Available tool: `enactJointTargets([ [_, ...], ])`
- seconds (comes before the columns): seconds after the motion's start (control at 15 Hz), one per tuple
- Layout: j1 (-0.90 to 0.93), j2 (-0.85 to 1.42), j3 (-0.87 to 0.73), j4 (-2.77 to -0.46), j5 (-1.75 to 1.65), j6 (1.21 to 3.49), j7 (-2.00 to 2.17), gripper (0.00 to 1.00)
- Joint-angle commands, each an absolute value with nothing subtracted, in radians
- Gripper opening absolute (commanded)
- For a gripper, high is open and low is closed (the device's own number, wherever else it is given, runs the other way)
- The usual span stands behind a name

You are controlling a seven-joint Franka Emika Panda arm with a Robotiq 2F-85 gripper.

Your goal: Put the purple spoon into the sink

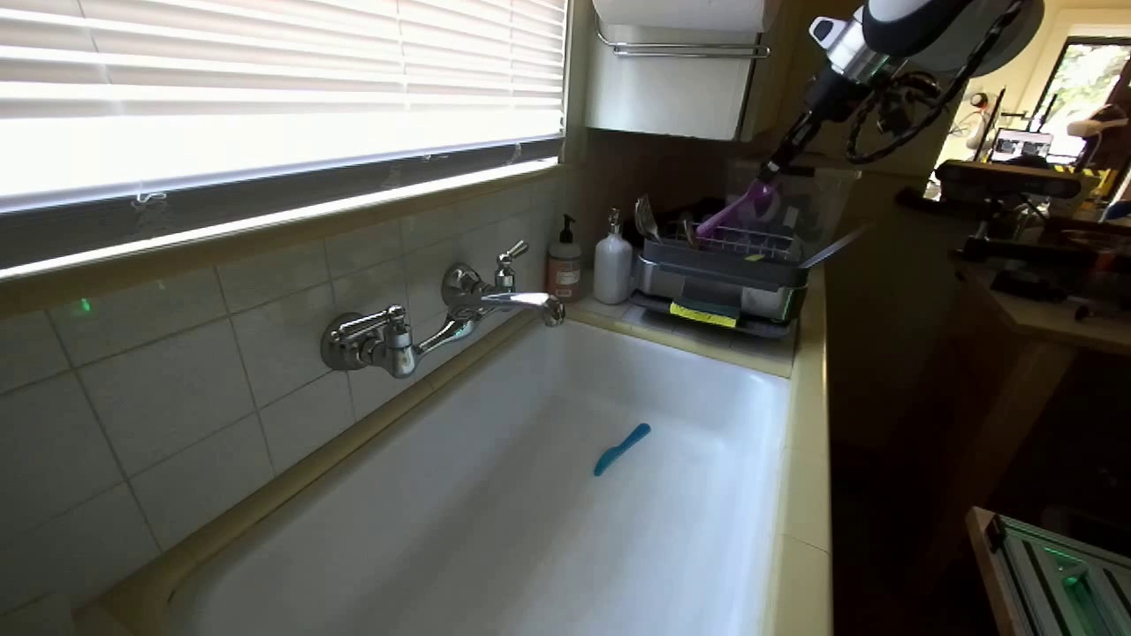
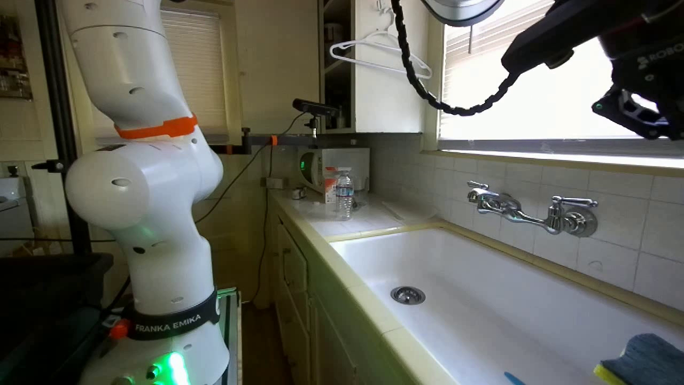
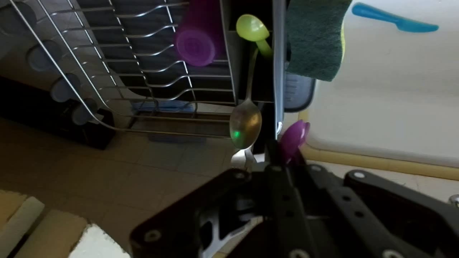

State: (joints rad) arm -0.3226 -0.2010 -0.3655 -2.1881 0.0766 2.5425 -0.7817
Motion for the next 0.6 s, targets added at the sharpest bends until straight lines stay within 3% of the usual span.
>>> enactJointTargets([
  [0.0, -0.272, -0.260, -0.372, -2.245, 0.072, 2.489, -0.823, 0.02],
  [0.53, -0.180, -0.154, -0.342, -2.228, 0.097, 2.390, -0.898, 0.02],
])
